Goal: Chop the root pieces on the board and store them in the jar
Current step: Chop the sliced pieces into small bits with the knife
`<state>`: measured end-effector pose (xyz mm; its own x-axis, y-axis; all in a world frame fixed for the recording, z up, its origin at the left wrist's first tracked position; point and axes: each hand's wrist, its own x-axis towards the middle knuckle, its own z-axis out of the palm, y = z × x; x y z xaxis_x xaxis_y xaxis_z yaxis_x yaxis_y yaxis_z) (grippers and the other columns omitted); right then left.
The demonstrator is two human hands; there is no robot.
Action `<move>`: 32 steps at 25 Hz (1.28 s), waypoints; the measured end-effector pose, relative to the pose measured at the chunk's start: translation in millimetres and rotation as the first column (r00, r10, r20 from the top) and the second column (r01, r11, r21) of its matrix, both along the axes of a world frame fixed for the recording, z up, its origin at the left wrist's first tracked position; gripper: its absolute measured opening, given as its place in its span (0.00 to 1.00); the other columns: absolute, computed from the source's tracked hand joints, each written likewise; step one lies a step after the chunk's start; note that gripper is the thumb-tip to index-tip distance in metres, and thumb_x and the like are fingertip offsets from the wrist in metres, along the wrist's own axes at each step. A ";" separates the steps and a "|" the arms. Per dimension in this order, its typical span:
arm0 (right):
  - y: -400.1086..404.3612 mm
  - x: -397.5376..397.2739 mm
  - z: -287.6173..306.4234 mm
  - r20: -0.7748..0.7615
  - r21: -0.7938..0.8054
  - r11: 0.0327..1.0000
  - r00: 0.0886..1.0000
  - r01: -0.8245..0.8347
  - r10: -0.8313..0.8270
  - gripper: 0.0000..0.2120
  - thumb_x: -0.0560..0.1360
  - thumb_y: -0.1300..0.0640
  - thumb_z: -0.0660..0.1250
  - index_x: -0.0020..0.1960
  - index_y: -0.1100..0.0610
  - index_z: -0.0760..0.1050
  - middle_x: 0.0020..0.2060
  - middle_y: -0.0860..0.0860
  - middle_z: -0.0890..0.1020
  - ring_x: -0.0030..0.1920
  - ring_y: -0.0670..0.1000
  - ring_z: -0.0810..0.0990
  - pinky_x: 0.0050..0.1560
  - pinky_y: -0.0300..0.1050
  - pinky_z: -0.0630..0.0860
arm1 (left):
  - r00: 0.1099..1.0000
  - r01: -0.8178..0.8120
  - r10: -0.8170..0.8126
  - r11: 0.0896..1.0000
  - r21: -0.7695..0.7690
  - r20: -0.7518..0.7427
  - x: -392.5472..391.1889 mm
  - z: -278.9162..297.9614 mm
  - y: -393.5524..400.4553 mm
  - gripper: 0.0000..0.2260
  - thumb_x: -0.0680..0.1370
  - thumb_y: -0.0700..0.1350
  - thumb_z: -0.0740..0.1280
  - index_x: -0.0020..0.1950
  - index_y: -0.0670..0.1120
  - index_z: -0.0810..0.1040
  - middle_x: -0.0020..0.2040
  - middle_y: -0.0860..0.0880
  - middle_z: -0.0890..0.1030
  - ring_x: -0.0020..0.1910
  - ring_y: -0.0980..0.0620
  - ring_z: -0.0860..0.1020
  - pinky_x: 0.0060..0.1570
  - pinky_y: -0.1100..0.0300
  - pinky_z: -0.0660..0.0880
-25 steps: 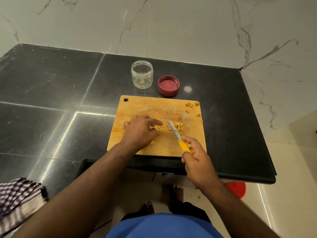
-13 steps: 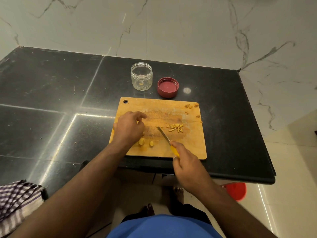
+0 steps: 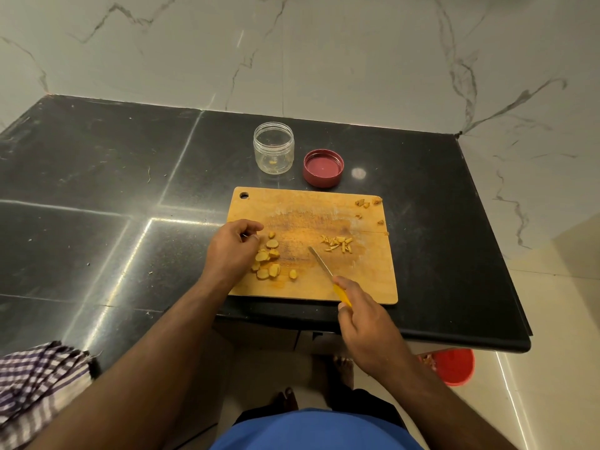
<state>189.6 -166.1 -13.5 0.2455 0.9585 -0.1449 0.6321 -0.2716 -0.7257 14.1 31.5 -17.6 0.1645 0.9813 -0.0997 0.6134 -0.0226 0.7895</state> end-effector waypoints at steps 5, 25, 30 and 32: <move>-6.0 16.0 0.1 0.011 0.002 0.994 0.994 0.112 -0.112 0.22 0.82 0.56 0.57 0.75 0.45 0.62 0.54 0.48 0.78 0.39 0.41 0.73 0.36 0.31 0.65 | 1.000 0.029 -0.029 1.000 -0.002 -0.008 -3.5 3.8 -2.7 0.09 0.81 0.44 0.67 0.59 0.53 0.82 0.46 0.57 0.80 0.42 0.56 0.78 0.36 0.62 0.74; -4.2 -0.1 8.1 -0.121 -0.015 0.999 0.992 0.040 -0.041 0.21 0.82 0.56 0.57 0.72 0.42 0.64 0.45 0.44 0.79 0.35 0.47 0.77 0.33 0.45 0.73 | 0.935 0.255 -0.250 0.967 -0.010 -0.251 -12.7 19.9 -46.9 0.03 0.77 0.50 0.73 0.48 0.54 0.81 0.47 0.57 0.76 0.44 0.59 0.74 0.37 0.66 0.66; -10.1 2.3 10.2 -0.120 -0.016 0.999 0.992 0.048 -0.050 0.21 0.82 0.56 0.58 0.72 0.41 0.64 0.43 0.44 0.79 0.36 0.50 0.77 0.32 0.46 0.72 | 0.963 0.255 -0.261 0.962 -0.098 -0.060 -15.5 29.2 -43.0 0.02 0.78 0.47 0.71 0.48 0.52 0.78 0.44 0.55 0.81 0.44 0.55 0.78 0.39 0.60 0.73; -12.1 4.1 11.1 -0.111 -0.012 0.998 0.992 0.058 -0.059 0.20 0.82 0.56 0.57 0.72 0.40 0.63 0.44 0.44 0.79 0.35 0.50 0.77 0.31 0.46 0.72 | 0.963 0.260 -0.265 0.962 -0.083 -0.049 -9.0 31.6 -40.2 0.02 0.80 0.46 0.70 0.51 0.53 0.79 0.45 0.56 0.81 0.45 0.56 0.78 0.40 0.63 0.72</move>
